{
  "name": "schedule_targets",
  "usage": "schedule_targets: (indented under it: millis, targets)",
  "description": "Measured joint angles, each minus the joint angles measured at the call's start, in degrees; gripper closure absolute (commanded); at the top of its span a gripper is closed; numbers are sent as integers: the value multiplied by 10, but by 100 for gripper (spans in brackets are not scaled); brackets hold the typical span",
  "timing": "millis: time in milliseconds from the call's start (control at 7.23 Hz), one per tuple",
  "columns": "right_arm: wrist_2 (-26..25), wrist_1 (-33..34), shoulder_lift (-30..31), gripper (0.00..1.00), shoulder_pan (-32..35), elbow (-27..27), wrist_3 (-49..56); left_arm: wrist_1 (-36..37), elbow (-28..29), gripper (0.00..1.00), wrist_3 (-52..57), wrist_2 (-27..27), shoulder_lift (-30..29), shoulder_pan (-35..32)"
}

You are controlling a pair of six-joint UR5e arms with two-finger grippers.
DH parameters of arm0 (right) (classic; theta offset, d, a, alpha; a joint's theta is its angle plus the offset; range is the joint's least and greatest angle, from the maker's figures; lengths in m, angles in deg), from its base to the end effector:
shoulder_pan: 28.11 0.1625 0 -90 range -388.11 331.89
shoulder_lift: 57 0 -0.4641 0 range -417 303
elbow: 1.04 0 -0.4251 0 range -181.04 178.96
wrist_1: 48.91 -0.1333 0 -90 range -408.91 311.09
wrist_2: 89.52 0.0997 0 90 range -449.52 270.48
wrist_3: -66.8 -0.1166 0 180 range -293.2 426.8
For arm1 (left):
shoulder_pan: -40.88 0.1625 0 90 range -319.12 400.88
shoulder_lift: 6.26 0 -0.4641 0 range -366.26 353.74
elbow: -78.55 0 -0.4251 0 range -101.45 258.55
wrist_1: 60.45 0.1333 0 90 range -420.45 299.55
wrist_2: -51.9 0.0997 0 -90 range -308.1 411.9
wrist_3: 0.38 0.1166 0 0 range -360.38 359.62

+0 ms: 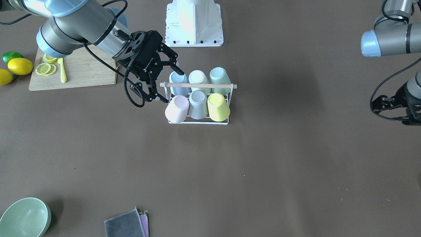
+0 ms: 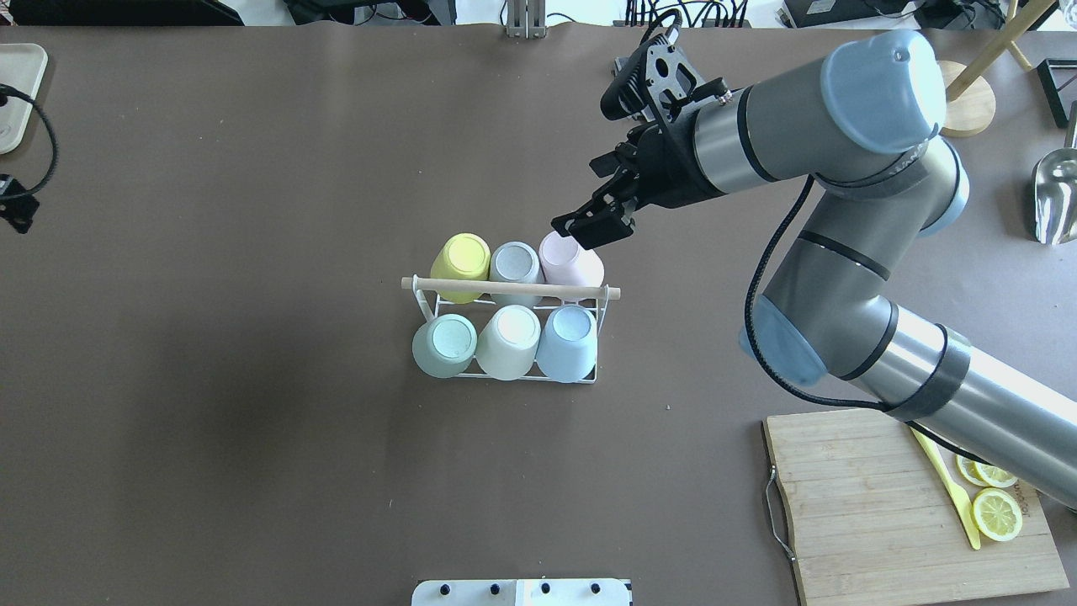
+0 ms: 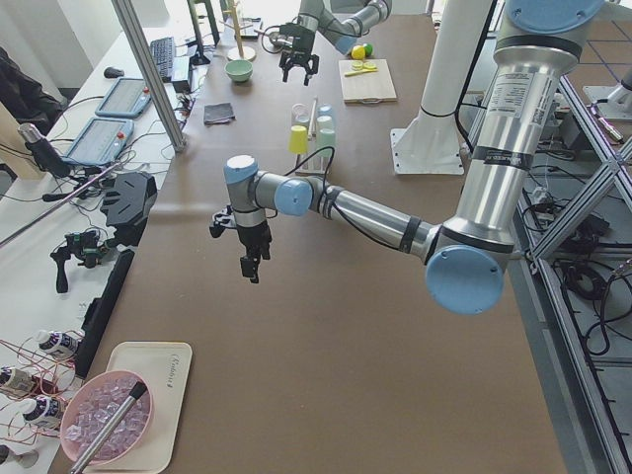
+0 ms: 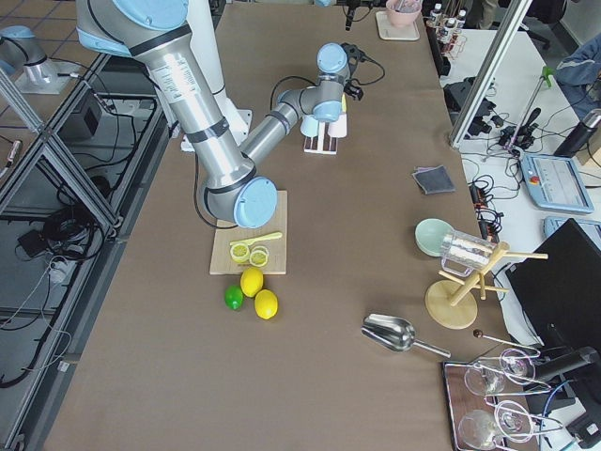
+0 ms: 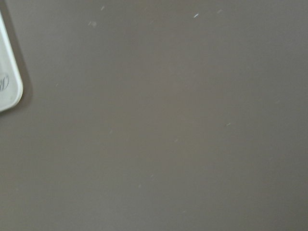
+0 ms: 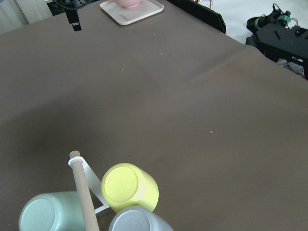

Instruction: Place cup on cup holder

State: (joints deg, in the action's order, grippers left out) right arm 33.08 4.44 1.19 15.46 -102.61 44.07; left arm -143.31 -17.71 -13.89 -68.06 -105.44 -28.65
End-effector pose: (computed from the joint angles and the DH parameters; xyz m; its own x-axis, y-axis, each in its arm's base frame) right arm -0.4351 -0.5112 0.1837 0.2294 -0.8542 0.4666 0.0399 0.4872 0.8724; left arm 0.1385 -0.5856 0.5931 0.8455 0.1437 -0.5142 -0.1528 0.9880 0.0249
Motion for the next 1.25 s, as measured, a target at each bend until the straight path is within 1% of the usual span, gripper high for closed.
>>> schedule_targets:
  millis: [138,277,415,692,830,1107,1246]
  targets:
    - [39,63,4,0,16,-16,1,-5,7,2,28,-35,32,-51]
    - [62,97,13,0,30,-20,3,-6,20,2,61,-72,52,-103]
    - [76,110,27,0,40,-19,3,-6,30,2,84,-99,67,-141]
    - [98,118,65,0,64,-16,14,-7,35,2,98,-114,100,-194]
    - [106,118,97,0,86,-16,61,-7,35,2,100,-115,113,-209]
    - [109,118,164,0,147,-17,169,-9,32,2,99,-116,120,-217]
    - [107,126,189,0,183,-11,188,-18,30,2,99,-115,118,-217]
